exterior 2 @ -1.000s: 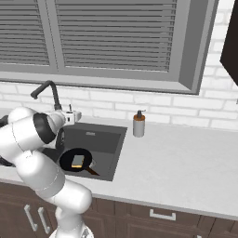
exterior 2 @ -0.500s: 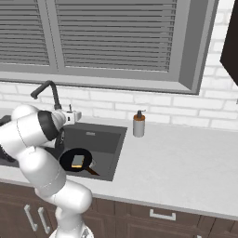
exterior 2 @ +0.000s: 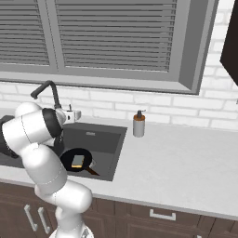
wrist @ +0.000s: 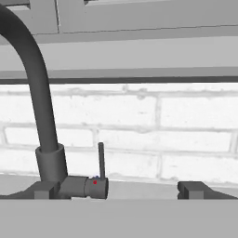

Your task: Pick the pan and sponge and place them into the sink. Then turn on the water.

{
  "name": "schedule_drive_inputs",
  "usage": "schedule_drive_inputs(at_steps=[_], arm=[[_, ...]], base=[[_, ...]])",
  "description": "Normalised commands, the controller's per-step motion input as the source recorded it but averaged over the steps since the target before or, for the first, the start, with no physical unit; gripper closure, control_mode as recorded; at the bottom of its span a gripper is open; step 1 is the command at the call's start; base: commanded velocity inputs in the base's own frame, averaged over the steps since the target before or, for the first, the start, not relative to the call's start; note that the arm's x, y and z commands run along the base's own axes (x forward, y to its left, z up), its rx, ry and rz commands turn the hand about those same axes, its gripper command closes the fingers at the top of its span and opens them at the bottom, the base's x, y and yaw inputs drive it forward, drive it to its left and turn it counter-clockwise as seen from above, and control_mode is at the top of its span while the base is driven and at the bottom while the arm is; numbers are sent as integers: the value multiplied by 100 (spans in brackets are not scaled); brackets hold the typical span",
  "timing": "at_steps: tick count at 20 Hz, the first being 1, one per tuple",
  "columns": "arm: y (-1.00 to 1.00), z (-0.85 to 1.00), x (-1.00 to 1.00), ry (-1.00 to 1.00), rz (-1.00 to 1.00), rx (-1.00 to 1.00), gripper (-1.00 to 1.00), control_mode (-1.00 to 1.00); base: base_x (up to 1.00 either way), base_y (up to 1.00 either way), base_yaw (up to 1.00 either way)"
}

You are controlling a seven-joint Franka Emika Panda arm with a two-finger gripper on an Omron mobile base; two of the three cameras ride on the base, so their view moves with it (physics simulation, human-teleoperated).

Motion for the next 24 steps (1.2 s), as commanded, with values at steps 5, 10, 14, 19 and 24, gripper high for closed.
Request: schedule_drive_inputs(at_steps=[5, 10, 14, 19, 24], arm=[[2, -1, 19, -3, 0, 0, -100, -100], [0, -3, 13, -3, 0, 0, -100, -100], [0, -11, 11, -4, 0, 0, -100, -100], [0, -21, 14, -4, 0, 0, -100, -100], [4, -24, 15, -6, 0, 0, -100, -100]], base=[[0, 0, 0], [0, 0, 0], [0, 0, 0], [0, 0, 0], [0, 0, 0]])
